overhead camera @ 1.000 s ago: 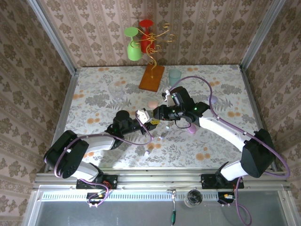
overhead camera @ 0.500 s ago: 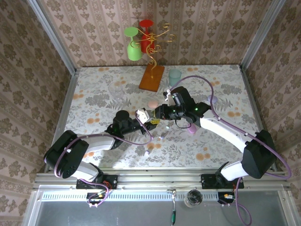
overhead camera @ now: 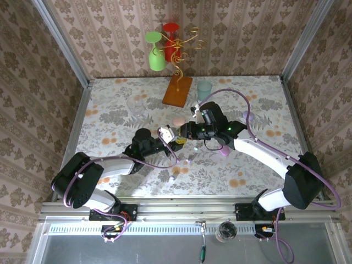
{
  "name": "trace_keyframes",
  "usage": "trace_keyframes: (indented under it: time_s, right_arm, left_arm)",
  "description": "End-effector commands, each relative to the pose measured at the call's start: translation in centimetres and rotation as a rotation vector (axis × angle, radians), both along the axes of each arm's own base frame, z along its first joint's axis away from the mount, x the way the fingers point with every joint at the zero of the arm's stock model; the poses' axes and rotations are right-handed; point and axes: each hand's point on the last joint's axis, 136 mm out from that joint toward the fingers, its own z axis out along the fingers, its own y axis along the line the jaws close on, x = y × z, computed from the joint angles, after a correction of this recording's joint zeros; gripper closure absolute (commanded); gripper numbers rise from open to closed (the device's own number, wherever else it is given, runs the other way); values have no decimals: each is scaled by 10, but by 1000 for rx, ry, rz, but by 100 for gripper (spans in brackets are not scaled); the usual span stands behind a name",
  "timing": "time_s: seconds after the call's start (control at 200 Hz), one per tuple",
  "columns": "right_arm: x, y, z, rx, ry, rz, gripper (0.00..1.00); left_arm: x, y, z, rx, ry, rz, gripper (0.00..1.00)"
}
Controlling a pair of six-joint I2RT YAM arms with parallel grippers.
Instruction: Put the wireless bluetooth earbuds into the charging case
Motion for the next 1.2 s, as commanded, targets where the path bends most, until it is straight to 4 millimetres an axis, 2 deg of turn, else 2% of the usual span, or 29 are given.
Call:
trace_keyframes:
  time_s: [0.0, 0.37, 0.73, 0.75, 0.78, 1.0, 1.08, 1.195]
  right_arm:
    - [-5, 0, -12, -20, 19, 12, 78]
    - [-8, 12, -7, 17, 22, 60, 74]
    - [-7, -3, 0, -4, -20, 8, 68]
    - [-9, -6, 10, 9, -44, 4, 67]
    - [-9, -9, 13, 11, -55, -3, 65]
    - [-10, -43, 17, -12, -109, -94, 54]
    - [-8, -59, 10, -38, -112, -138, 52]
    - [-6, -79, -11, -132, -101, -172, 50]
  left_arm:
    - [9, -1, 25, -66, -30, 20, 68]
    - [14, -5, 28, -69, -21, 22, 68]
    - [13, 1, 31, -103, -17, 29, 68]
    - [13, 2, 30, -106, -14, 31, 68]
    - [13, 3, 31, -114, -13, 32, 68]
    - [12, 14, 28, -127, -2, 39, 68]
    - [11, 19, 27, -126, -2, 46, 68]
    - [11, 28, 28, -133, 4, 64, 68]
